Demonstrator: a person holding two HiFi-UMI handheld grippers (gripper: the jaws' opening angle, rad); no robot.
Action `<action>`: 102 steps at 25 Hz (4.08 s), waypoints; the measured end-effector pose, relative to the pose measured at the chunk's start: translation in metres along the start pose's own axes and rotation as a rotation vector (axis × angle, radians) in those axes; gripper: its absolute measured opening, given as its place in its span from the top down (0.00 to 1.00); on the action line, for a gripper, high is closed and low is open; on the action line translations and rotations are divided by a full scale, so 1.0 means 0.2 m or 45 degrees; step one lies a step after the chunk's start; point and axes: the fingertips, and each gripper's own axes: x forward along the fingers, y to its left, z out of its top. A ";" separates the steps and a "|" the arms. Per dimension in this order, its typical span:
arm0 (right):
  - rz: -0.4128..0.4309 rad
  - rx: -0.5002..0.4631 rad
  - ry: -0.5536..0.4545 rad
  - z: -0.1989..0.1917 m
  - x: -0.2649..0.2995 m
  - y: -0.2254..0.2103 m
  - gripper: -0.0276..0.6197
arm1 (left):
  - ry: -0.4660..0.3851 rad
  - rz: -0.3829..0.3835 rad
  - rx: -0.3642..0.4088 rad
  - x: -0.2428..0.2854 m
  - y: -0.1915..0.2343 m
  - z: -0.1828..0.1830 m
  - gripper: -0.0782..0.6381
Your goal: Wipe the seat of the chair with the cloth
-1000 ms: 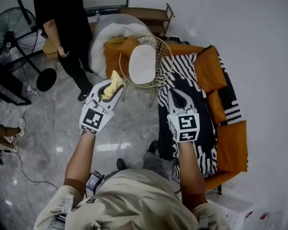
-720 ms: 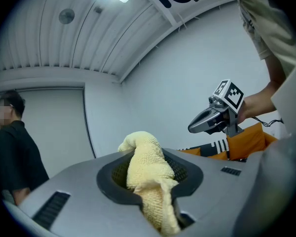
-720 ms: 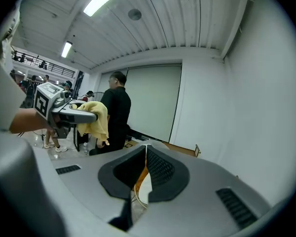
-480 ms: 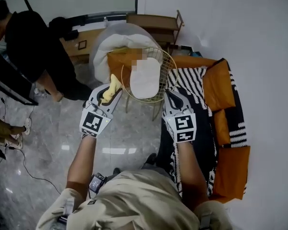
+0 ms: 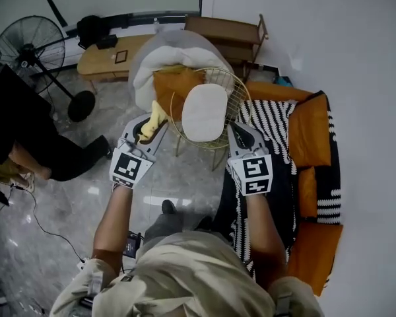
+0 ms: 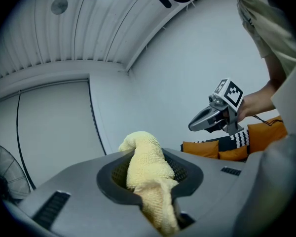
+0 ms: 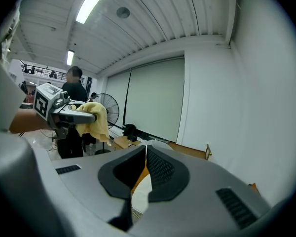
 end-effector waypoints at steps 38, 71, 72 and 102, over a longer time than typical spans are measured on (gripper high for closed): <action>-0.053 0.132 0.198 -0.30 1.56 -0.40 0.92 | 0.183 -0.143 -0.219 1.24 0.79 -1.10 0.73; -0.043 0.352 0.667 -1.91 1.54 -1.24 0.92 | 0.579 -0.256 -0.417 2.71 -0.54 -2.34 0.73; -0.047 0.356 0.672 -1.92 1.53 -1.25 0.92 | 0.571 -0.277 -0.417 2.73 -0.58 -2.32 0.73; 0.011 0.357 0.731 -2.03 1.66 -1.07 0.92 | 0.919 0.196 -0.554 1.98 -0.16 -2.93 0.73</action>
